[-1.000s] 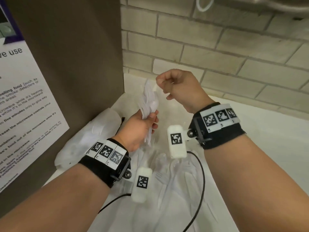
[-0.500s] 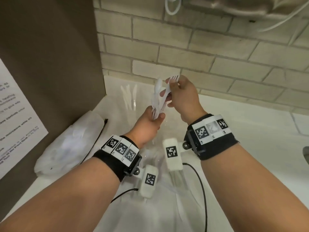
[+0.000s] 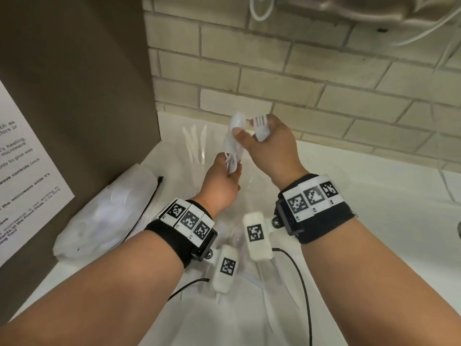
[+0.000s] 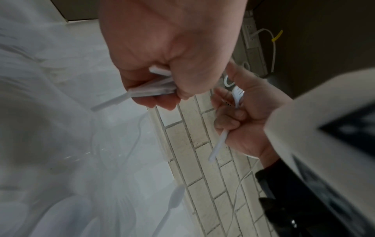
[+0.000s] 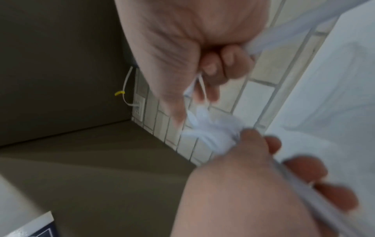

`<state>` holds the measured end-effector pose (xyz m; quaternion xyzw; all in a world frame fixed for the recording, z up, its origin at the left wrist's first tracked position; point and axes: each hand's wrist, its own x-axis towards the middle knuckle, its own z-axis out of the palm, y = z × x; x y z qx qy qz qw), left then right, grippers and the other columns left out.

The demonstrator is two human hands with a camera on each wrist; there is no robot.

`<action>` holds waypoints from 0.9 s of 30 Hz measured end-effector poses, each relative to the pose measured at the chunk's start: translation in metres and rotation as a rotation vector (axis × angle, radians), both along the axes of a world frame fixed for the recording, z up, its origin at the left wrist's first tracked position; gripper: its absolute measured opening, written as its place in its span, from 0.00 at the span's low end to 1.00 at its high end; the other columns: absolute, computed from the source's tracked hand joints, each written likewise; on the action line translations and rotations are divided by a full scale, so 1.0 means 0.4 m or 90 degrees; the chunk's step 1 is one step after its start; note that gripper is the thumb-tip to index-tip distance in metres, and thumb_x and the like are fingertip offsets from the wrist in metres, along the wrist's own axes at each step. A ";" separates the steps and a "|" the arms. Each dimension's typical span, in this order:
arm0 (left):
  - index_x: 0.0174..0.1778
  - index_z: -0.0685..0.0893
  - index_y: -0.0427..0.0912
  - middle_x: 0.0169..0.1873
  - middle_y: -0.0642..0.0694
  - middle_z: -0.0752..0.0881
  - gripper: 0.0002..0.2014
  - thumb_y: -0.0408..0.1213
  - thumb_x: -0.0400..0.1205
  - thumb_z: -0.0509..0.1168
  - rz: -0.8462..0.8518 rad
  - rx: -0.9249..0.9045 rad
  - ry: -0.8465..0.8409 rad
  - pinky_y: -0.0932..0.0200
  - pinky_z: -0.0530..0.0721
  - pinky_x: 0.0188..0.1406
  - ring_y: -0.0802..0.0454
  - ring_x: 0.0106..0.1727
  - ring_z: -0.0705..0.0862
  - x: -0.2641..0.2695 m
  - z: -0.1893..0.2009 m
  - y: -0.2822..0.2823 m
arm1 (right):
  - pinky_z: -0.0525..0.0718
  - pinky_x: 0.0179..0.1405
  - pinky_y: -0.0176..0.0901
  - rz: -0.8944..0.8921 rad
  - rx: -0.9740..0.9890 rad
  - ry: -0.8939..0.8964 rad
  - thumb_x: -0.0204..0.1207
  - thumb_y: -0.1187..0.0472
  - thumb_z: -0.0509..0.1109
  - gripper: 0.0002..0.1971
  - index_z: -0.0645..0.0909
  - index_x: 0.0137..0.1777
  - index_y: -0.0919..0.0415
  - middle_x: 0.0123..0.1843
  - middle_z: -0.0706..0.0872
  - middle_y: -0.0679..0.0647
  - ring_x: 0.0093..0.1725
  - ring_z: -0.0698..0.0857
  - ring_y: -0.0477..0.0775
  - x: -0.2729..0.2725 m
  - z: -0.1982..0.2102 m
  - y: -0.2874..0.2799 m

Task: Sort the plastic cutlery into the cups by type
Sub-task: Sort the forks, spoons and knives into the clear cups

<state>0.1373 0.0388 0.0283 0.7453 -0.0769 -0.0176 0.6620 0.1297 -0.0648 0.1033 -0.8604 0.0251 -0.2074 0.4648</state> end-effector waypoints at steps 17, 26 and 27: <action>0.71 0.65 0.43 0.51 0.48 0.83 0.18 0.38 0.85 0.57 0.022 0.124 -0.027 0.53 0.86 0.40 0.50 0.42 0.85 0.019 -0.005 -0.003 | 0.79 0.32 0.36 0.018 -0.038 0.072 0.58 0.41 0.83 0.21 0.83 0.36 0.59 0.31 0.85 0.46 0.31 0.83 0.44 0.003 -0.012 0.016; 0.66 0.70 0.43 0.44 0.41 0.85 0.20 0.31 0.78 0.64 -0.045 -0.051 -0.001 0.56 0.82 0.36 0.55 0.33 0.82 0.014 -0.006 -0.001 | 0.70 0.32 0.24 0.045 -0.046 0.060 0.80 0.59 0.68 0.06 0.86 0.51 0.57 0.34 0.78 0.39 0.34 0.77 0.37 0.012 -0.042 0.025; 0.68 0.70 0.43 0.46 0.42 0.85 0.24 0.27 0.76 0.65 -0.079 -0.101 0.006 0.58 0.81 0.36 0.56 0.35 0.82 0.014 -0.007 0.003 | 0.71 0.33 0.25 0.047 -0.045 0.057 0.80 0.59 0.67 0.06 0.85 0.52 0.57 0.35 0.79 0.40 0.36 0.78 0.39 0.014 -0.046 0.026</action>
